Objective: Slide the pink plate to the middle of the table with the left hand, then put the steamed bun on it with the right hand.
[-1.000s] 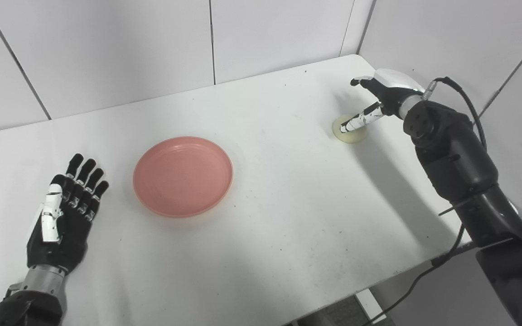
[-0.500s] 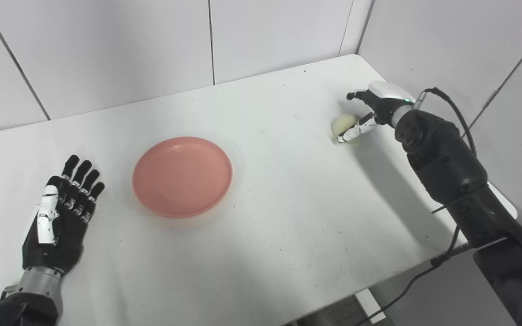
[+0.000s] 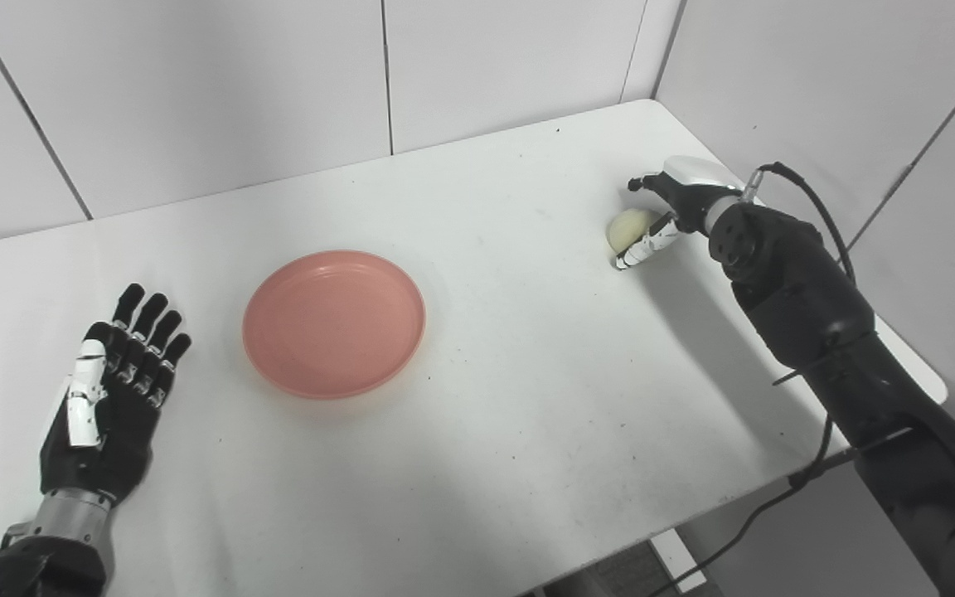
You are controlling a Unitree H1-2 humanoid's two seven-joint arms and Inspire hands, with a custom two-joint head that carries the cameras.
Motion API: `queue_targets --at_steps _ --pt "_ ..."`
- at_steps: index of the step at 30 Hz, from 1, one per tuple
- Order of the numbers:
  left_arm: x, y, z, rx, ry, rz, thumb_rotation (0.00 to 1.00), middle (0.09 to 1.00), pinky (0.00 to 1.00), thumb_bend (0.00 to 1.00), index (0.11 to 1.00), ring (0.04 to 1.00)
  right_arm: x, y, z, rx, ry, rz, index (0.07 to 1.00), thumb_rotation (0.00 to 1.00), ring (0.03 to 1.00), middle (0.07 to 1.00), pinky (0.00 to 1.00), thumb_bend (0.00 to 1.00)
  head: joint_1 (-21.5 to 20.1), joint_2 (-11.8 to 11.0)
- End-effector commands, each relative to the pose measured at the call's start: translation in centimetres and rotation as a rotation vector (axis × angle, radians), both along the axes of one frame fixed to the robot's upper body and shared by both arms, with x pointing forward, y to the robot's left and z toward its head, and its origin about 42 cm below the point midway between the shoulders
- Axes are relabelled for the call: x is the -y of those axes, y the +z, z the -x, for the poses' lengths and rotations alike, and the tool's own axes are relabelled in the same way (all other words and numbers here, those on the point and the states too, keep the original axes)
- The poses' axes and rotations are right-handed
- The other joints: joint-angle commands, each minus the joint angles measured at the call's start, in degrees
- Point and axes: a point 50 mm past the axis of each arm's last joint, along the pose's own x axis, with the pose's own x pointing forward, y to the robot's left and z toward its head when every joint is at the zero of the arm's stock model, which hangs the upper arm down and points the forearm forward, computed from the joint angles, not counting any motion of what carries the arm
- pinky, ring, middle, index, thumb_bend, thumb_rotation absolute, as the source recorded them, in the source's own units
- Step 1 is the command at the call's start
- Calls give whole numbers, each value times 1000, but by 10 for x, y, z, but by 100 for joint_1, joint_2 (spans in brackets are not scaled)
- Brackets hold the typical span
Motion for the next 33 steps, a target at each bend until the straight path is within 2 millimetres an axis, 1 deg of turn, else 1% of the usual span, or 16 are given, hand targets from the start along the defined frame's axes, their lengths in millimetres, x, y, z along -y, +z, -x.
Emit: queue_targets --at_steps 1,2,3,4,6,7,8,9,10,11,13,20,26,29,32,33 --pt "-13 -28 15 -126 20 -28 1000 1000 1000 367 1000 1000 1 28 -8 73 6 39 848 273 834 884 735 897 9 -1" --pt "-13 -28 15 -125 19 -29 1000 1000 1000 368 1000 1000 1 27 -8 74 8 42 824 229 798 857 706 857 9 -1" --pt "-13 -27 15 -125 19 -32 1000 1000 1000 369 1000 1000 2 25 -8 80 15 47 815 213 785 847 694 844 13 3" --pt "-13 -27 15 -124 19 -34 1000 1000 1000 367 1000 1000 3 24 -8 85 20 50 781 175 748 805 674 823 13 3" --pt "-13 -27 15 -126 20 -34 1000 1000 1000 365 1000 1000 5 22 -9 88 32 55 738 133 699 754 648 790 13 3" --pt "-13 -27 15 -126 19 -33 1000 1000 1000 365 1000 1000 6 21 -9 90 39 54 709 87 664 719 624 767 13 3" --pt "-12 -27 15 -128 20 -30 1000 1000 1000 365 1000 1000 9 20 -10 95 43 49 705 79 659 713 620 763 13 3" --pt "-12 -27 15 -130 21 -27 1000 1000 1000 365 1000 1000 10 19 -11 100 45 45 580 108 621 671 594 616 13 3" --pt "-12 -27 15 -130 22 -26 1000 1000 1000 366 1000 1000 12 17 -12 110 46 35 541 92 592 623 564 569 7 8" --pt "-12 -27 15 -131 23 -27 1000 1000 1000 366 1000 1000 14 15 -13 118 44 27 525 47 552 550 518 548 7 8" --pt "-12 -26 15 -131 19 -24 1000 1000 1000 368 1000 1000 17 12 -14 126 41 14 517 7 491 482 438 528 3 11" --pt "-12 -27 15 -127 18 -24 1000 1000 1000 364 1000 1000 22 13 -15 131 27 19 509 0 472 474 410 525 -5 9" --pt "-10 -27 15 -130 15 -25 1000 1000 1000 367 1000 1000 24 17 -14 131 6 17 500 0 480 481 418 526 47 -5" --pt "-8 -26 15 -133 17 -25 1000 1000 1000 365 1000 1000 22 24 -13 139 10 21 521 0 450 454 390 524 98 -13" --pt "-5 -25 15 -132 13 -29 1000 998 1000 363 1000 1000 18 32 -12 162 52 14 533 0 424 434 370 521 130 -20" --pt "-4 -25 15 -130 12 -29 1000 998 1000 364 1000 1000 14 38 -11 170 65 17 534 0 420 433 368 520 182 -25"
